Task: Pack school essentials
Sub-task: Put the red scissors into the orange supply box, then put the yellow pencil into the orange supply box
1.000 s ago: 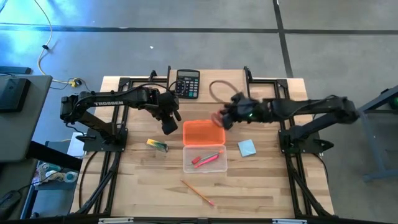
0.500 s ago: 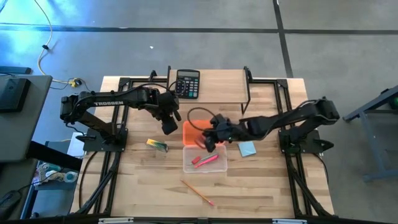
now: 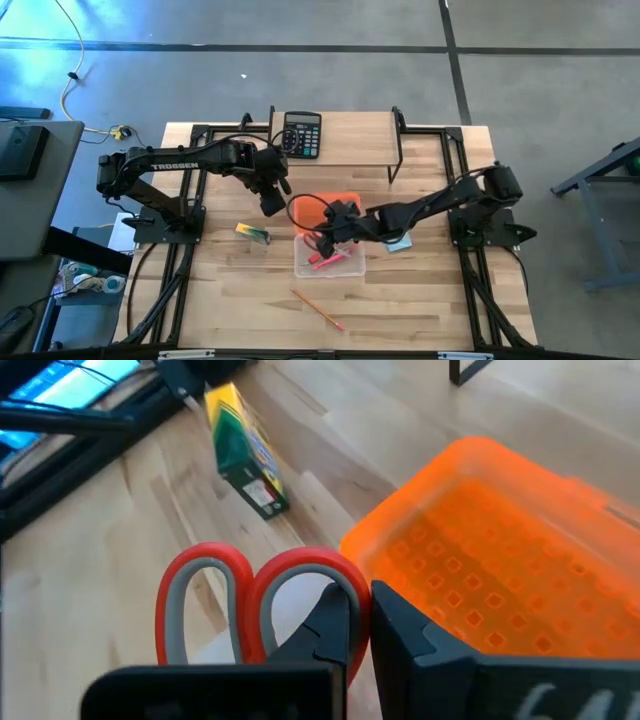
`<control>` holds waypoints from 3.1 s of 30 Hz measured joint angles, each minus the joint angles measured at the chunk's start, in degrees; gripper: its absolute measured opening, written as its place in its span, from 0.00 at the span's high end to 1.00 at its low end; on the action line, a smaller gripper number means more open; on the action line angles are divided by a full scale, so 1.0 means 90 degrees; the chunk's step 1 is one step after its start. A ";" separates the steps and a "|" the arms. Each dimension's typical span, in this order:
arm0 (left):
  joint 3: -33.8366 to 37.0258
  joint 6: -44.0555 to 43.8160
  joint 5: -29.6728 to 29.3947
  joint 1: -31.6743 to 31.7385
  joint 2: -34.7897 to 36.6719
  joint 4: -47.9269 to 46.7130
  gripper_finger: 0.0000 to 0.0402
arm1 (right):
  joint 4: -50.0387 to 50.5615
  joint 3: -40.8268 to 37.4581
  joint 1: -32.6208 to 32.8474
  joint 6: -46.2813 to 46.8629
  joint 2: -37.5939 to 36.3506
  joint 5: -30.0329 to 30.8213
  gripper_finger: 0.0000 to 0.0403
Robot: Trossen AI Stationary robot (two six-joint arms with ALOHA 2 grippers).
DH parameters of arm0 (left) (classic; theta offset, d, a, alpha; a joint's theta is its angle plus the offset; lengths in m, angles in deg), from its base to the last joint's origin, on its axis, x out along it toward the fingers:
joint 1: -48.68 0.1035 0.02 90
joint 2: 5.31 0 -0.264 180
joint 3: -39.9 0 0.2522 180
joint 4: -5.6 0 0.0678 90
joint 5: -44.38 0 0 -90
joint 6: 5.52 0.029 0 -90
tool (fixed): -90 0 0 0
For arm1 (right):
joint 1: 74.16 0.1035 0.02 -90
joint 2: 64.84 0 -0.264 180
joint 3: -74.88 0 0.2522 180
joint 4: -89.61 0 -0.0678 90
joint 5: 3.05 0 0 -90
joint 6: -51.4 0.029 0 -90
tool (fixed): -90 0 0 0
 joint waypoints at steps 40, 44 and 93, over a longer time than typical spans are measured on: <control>0.0000 -0.0002 0.0044 -0.0771 0.0000 0.0039 0.61 | 0.0957 0.0000 0.0027 0.0022 -0.0665 -0.0523 0.70; 0.0000 -0.0210 0.0000 -0.1299 0.0000 0.0097 0.61 | 0.1405 0.0000 0.0220 0.0088 -0.1349 -0.0045 0.71; 0.0002 -0.1177 -0.0848 -0.4970 -0.0037 0.0317 0.39 | 0.5087 -0.0002 0.1868 0.4209 -0.2467 0.0557 0.71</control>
